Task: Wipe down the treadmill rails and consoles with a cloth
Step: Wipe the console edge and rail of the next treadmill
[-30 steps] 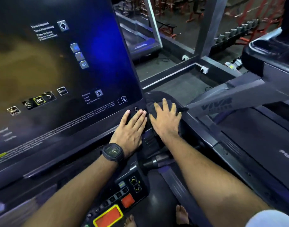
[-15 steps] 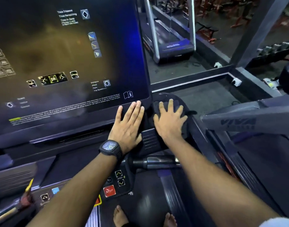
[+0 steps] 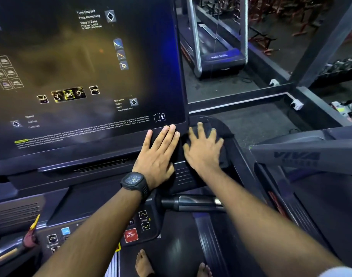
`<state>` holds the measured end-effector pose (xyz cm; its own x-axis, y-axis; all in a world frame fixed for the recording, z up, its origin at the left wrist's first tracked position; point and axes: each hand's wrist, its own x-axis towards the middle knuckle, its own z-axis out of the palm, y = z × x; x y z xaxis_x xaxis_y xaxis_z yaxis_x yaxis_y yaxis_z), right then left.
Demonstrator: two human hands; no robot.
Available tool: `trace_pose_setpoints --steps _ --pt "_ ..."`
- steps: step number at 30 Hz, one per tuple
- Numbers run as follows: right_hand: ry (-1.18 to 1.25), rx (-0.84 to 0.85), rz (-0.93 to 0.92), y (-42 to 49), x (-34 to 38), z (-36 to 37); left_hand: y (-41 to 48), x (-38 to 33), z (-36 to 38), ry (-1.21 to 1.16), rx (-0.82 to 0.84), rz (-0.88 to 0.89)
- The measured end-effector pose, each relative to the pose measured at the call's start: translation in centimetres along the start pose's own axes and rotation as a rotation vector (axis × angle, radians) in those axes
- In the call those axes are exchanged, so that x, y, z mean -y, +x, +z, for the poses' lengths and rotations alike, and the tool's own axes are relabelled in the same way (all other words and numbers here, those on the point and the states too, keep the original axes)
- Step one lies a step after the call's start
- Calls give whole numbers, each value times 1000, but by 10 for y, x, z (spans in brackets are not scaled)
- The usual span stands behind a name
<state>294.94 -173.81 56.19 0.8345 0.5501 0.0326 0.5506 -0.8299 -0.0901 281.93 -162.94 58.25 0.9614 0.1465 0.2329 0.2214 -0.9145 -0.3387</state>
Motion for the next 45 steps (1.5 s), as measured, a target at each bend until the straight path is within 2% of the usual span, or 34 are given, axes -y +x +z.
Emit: trace_pose_setpoints --steps 2,4,6,8,10,13,16,17,19,21,22,25,28,29,31,33,34,35,37,40,42,45 --pt "-2 24 -173 22 -6 -5 1 1 0 0 0 0" --pt "5 154 -229 46 -20 -15 -1 0 0 -7 1 1" --pt "57 216 -88 54 -31 -19 -2 0 0 -8 -6 0" --pt "118 192 114 42 -29 -17 -2 0 -1 -15 -10 -1" --pt "82 138 148 22 -16 -12 -1 0 -1 -16 -12 1" --pt "-30 18 -55 15 -8 -7 -1 0 -1 -17 -9 -1" --pt "-43 87 -262 49 -18 -14 0 1 -1 -14 -3 -1" --pt "-25 137 -248 61 -24 -19 0 1 -1 -16 -5 -1" --pt "64 205 -63 74 -33 -24 0 0 -2 -22 -9 -3" --pt "96 224 135 67 -30 -23 -1 0 -3 -24 -7 -6" --pt "59 213 144 58 -25 -20 0 0 -2 -22 -8 -6" --pt "-30 85 -110 44 -8 -12 0 1 -2 -18 -7 -6" --pt "-42 125 -326 69 -12 -18 -1 0 -2 -19 2 -6" --pt "-39 175 -305 78 -16 -20 -1 0 -2 -19 7 -5" --pt "23 238 -120 85 -21 -22 -1 0 -2 -13 5 -1" --pt "64 251 81 76 -14 -20 -1 0 -2 -16 -1 -3" --pt "35 235 102 66 -8 -18 -1 0 -2 -21 -5 -4" --pt "-5 187 53 57 -3 -16 -1 0 -2 -24 -11 -5" --pt "10 75 -154 51 1 -13 0 0 -1 -25 -23 -6" --pt "42 107 -385 76 -9 -21 0 0 -2 -24 -19 -6" --pt "-13 187 -279 96 -18 -22 0 0 -2 -21 -9 -7" --pt "108 162 104 101 -23 -16 0 0 -2 -22 -12 -10"
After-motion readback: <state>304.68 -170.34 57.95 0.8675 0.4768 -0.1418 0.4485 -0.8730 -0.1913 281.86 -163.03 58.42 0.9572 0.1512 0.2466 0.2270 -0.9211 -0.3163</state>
